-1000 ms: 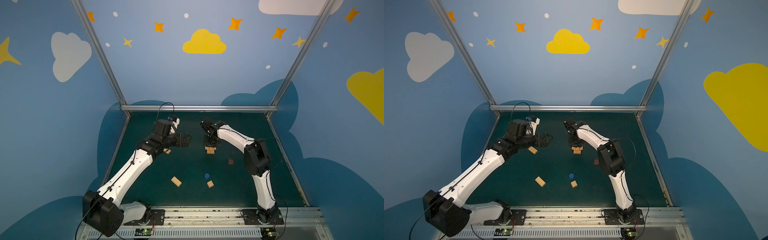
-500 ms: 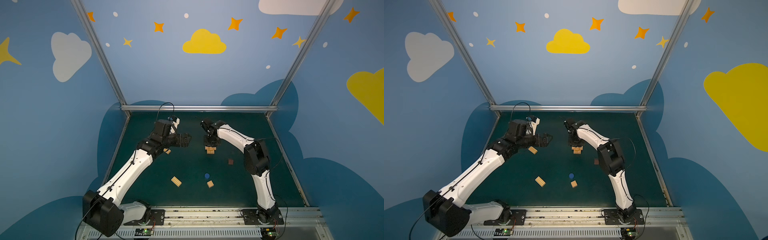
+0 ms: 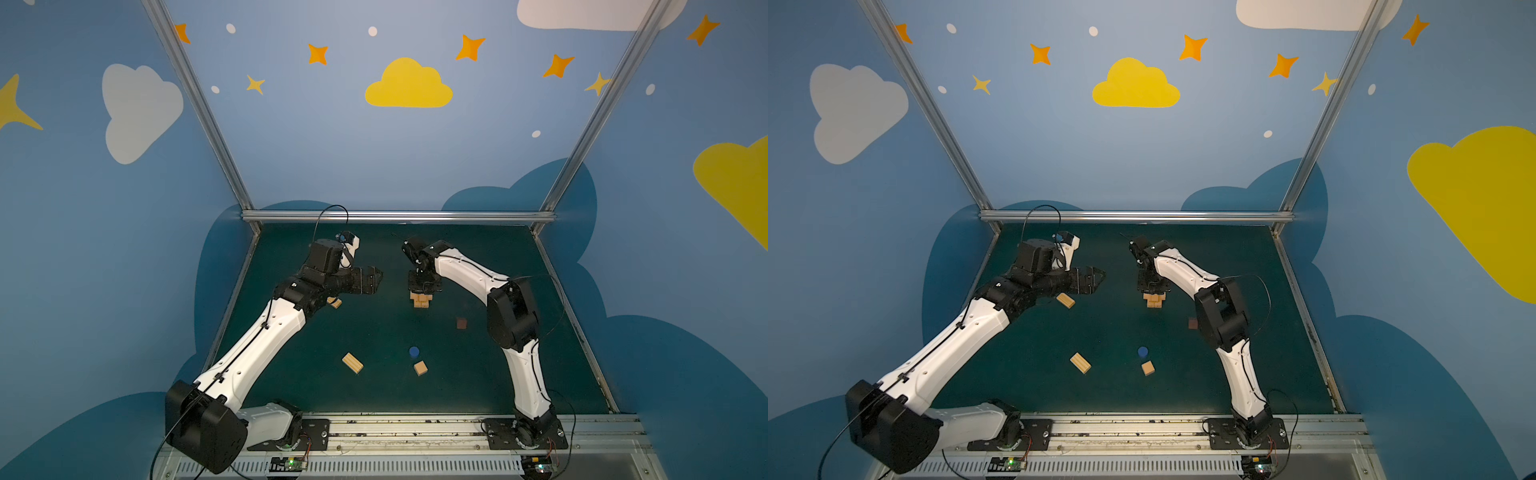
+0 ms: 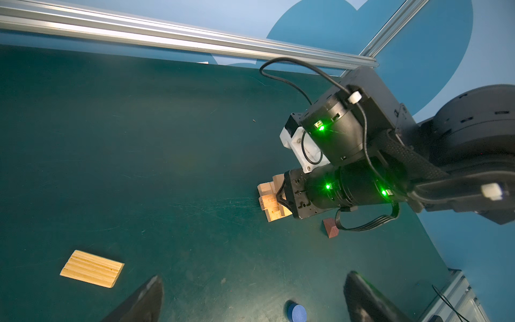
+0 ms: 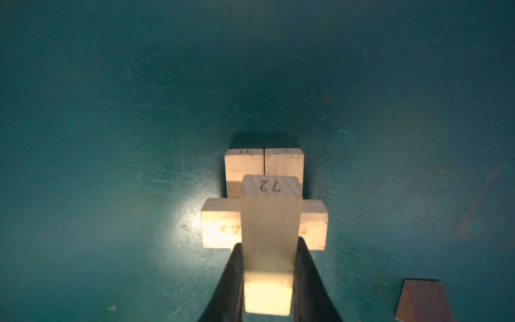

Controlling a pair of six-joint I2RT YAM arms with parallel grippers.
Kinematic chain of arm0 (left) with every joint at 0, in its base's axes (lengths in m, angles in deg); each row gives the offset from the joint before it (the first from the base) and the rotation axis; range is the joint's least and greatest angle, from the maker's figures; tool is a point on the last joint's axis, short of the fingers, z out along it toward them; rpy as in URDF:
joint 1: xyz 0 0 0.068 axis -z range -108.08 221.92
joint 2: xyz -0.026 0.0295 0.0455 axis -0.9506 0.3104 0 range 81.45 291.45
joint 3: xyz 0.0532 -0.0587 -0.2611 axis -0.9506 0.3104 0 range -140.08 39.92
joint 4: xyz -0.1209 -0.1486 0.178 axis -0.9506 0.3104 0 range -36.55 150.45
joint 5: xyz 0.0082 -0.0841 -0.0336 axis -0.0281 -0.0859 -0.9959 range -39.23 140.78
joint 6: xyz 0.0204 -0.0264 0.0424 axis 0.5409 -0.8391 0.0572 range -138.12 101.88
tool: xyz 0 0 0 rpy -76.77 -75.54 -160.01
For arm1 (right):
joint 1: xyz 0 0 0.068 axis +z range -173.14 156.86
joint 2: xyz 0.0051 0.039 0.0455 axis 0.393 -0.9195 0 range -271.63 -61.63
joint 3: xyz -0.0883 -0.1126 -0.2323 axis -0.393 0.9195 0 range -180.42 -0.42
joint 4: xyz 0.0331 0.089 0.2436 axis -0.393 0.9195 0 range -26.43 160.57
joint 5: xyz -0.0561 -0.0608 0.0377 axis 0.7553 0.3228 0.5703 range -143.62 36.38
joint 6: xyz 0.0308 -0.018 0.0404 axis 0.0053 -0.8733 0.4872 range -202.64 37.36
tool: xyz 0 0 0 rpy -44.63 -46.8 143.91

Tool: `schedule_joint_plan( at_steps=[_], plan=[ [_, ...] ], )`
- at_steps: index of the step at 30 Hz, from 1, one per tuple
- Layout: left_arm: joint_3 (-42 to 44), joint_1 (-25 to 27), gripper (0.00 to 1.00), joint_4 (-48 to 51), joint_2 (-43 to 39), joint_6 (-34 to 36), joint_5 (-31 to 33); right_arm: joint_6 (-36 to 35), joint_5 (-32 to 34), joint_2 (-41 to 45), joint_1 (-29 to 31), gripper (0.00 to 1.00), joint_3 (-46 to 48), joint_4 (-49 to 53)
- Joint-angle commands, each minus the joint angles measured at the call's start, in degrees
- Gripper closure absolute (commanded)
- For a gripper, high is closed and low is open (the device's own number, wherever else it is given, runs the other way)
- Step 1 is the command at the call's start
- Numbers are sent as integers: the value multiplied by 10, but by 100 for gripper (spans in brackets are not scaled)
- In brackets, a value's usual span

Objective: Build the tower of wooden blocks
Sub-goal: 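Lower the plank upright onto the printed block with the right gripper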

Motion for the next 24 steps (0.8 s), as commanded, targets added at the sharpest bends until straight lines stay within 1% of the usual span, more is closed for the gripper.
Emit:
schedule_joint_plan(
  at_steps=[1,5,12,15,19,24],
  plan=[
    [-14,-3,0,8,3,4,0,4,-6,-13,-4,88,-17,15],
    [-15,-3,0,8,2,4,0,4,-9,-13,-5,82,-18,15],
    [-15,-3,0,10,2,5,0,3,-12,-15,-6,78,-18,17],
    [-14,-3,0,9,1,5,0,4,-12,-17,-6,71,-18,18],
    [-15,-2,0,9,2,5,0,4,-11,-18,-7,68,-17,19],
    [-14,-3,0,9,2,5,1,2,-12,-19,-8,67,-18,20]
  ],
)
